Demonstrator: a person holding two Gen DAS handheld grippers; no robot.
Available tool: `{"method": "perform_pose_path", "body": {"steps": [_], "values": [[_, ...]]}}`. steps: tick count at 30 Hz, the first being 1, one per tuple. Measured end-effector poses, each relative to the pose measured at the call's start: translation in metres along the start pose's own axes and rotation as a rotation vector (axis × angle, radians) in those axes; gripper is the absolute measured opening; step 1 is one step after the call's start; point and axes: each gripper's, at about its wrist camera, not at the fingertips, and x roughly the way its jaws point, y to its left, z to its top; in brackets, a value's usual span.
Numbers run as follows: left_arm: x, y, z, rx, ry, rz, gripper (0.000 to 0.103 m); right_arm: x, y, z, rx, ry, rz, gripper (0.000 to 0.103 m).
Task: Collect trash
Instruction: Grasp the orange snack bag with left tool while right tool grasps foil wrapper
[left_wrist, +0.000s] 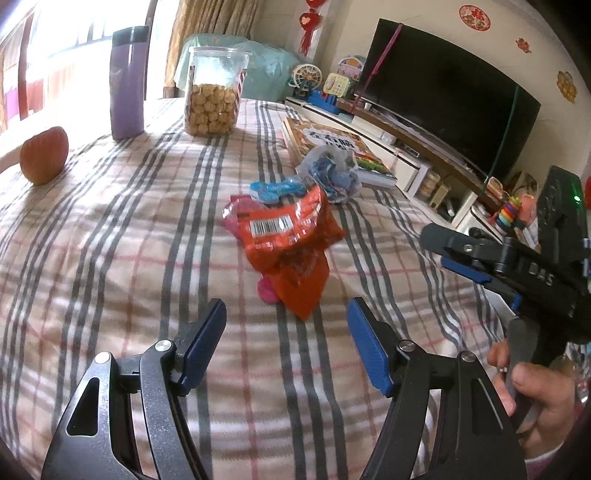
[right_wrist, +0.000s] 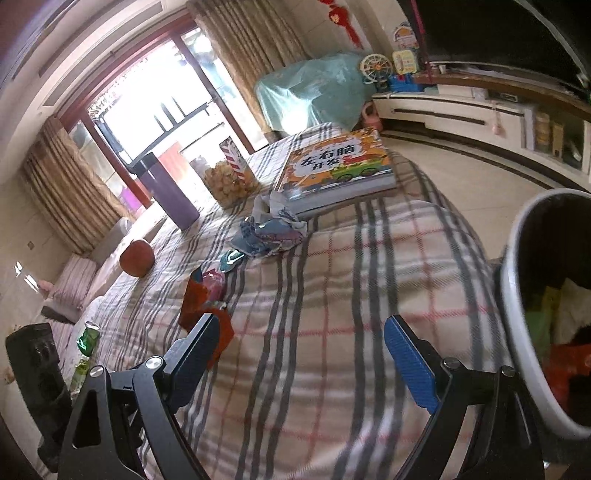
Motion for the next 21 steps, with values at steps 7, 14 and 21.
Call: {"method": "perform_pose_path", "body": {"steps": [7,14,21], "values": [[0.013,0.003,0.022,0.032,-0.021,0.008,0.069,0.035,0.001,0.020,-0.020,0.040,0.027,0.092],[0.027,-0.004,0.033,0.098,-0.031,0.010,0.069,0.069,0.001,0.047,-0.046,0.064,0.048,0.092],[0.040,-0.010,0.034,0.141,-0.018,-0.010,0.035,0.095,0.006,0.062,-0.078,0.081,0.062,0.086]]}}
